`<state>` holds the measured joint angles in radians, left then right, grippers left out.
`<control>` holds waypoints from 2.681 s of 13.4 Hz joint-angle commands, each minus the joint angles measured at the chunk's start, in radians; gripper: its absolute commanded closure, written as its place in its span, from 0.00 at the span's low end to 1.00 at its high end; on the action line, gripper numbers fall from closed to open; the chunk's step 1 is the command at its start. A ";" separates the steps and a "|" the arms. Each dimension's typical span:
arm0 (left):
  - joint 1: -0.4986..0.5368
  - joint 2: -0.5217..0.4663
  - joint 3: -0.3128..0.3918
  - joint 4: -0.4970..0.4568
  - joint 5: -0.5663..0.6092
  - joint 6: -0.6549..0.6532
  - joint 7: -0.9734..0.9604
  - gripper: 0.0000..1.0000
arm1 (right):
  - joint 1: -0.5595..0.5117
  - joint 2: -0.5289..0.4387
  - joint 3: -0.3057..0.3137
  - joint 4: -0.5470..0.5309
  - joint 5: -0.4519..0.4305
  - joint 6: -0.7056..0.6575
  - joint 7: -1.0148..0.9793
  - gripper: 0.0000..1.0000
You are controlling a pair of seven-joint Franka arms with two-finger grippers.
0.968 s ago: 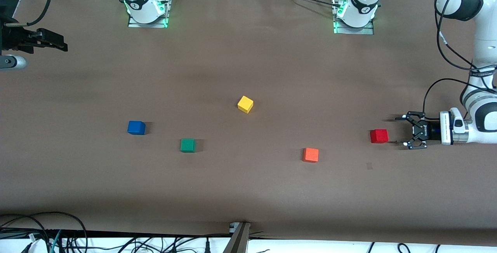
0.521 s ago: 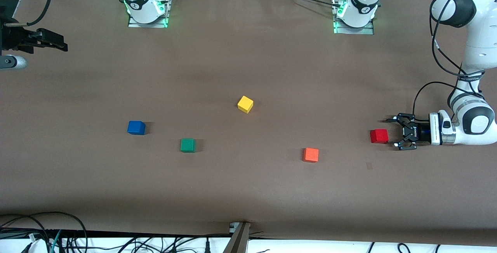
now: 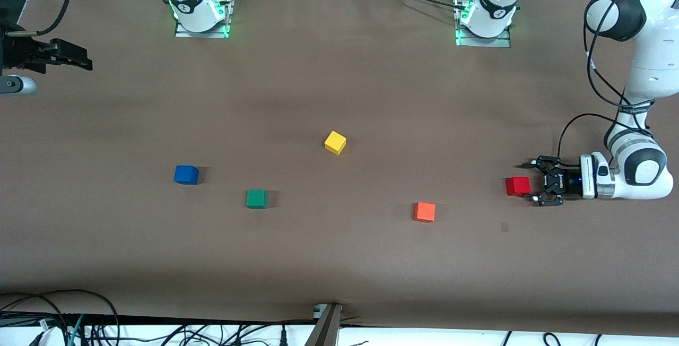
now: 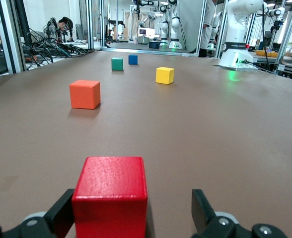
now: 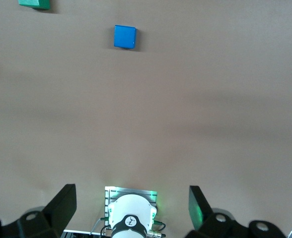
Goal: Pass red block to right arm, stack on blue
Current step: 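Close the left gripper on the red cube, then carry the red cube to mid-table while the right gripper approaches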
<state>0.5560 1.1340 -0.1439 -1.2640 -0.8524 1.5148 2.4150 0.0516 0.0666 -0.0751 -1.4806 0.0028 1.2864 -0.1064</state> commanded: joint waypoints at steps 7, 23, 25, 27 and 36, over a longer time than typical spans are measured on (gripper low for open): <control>-0.011 0.023 0.009 0.035 -0.057 -0.021 0.110 1.00 | 0.002 0.005 0.011 0.003 0.055 0.039 -0.013 0.00; -0.393 -0.036 -0.348 0.034 -0.269 -0.020 -0.232 1.00 | 0.126 0.307 0.020 0.068 0.533 0.141 0.004 0.00; -0.447 -0.069 -0.348 0.023 -0.312 0.080 -0.282 1.00 | 0.148 0.350 0.020 0.068 0.620 0.227 0.004 0.00; -0.522 -0.074 -0.348 0.026 -0.370 0.137 -0.327 1.00 | 0.189 0.378 0.020 0.066 0.681 0.310 0.022 0.00; -0.800 -0.097 -0.350 0.031 -0.734 0.505 -0.324 1.00 | 0.281 0.438 0.020 0.027 0.971 0.550 0.206 0.00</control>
<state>-0.2388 1.0650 -0.5097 -1.2256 -1.5575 2.0096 2.0996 0.3248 0.5014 -0.0517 -1.4401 0.9400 1.8086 0.0844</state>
